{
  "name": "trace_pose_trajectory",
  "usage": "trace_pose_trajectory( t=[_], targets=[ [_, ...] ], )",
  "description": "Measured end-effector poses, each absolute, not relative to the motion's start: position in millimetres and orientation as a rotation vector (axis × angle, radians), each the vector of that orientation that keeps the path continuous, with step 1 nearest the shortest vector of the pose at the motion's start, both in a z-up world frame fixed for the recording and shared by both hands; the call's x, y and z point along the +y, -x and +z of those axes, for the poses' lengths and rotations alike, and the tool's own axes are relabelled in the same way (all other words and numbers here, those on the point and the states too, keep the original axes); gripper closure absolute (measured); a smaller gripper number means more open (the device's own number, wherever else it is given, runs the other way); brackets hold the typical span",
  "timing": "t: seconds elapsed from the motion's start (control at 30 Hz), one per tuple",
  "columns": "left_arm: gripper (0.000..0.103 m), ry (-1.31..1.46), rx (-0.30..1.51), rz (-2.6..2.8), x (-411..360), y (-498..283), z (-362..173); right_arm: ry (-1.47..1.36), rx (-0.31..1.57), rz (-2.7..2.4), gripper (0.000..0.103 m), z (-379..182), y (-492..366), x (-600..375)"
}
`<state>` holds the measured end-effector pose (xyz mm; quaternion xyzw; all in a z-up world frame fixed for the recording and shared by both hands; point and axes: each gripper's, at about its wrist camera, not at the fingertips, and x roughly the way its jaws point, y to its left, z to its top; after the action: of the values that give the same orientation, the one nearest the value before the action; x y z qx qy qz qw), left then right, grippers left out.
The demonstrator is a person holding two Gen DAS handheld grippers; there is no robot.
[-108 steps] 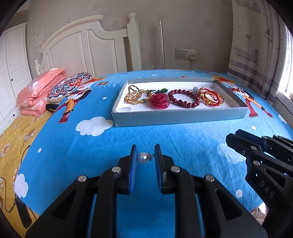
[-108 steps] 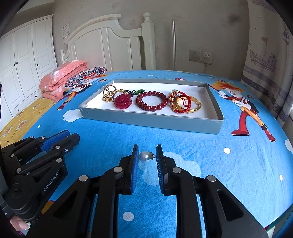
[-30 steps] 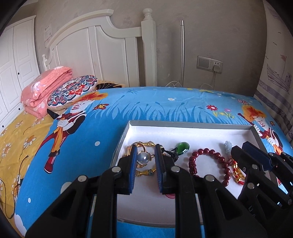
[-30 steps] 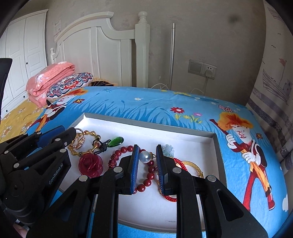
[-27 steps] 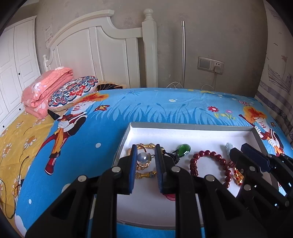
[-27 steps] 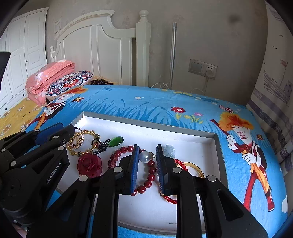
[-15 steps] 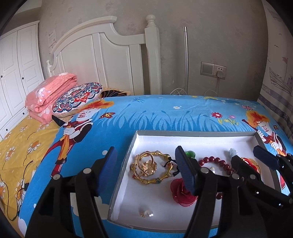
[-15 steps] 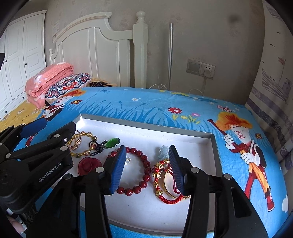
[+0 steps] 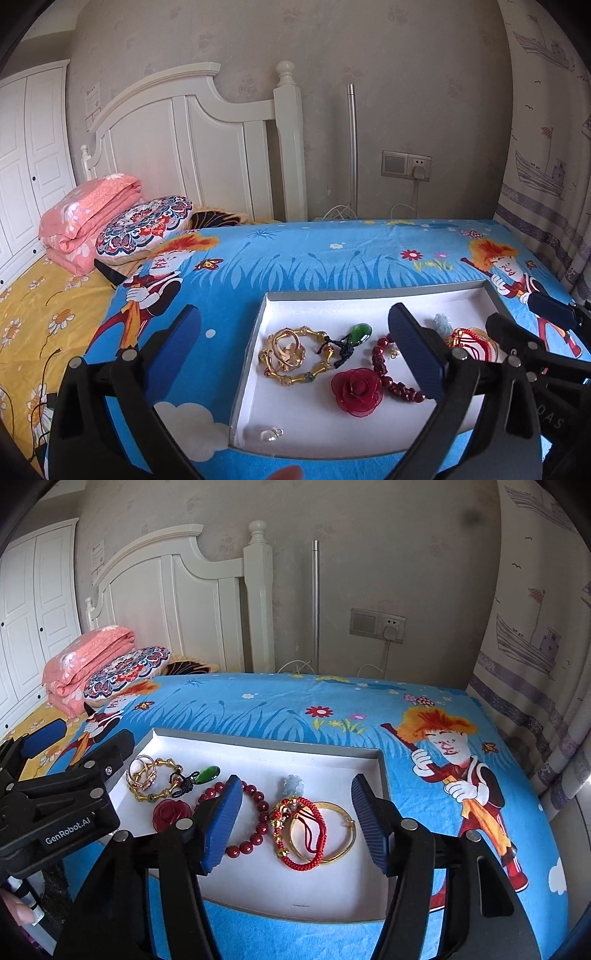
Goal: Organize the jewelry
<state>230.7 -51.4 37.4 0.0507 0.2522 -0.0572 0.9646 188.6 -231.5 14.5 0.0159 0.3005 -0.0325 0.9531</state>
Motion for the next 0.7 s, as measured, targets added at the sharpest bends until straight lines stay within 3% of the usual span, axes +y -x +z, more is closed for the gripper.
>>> trace_pose_trajectory(
  t=[0.2, 0.7],
  targets=[
    [0.005, -0.099, 0.497, -0.121, -47, -217, 51, -0.054, 0.583, -0.102, 0.020, 26, -171, -242],
    [0.005, -0.089, 0.485, -0.124, -35, -155, 26, -0.036, 0.531, -0.081, 0.019, 10, -102, -238]
  ],
)
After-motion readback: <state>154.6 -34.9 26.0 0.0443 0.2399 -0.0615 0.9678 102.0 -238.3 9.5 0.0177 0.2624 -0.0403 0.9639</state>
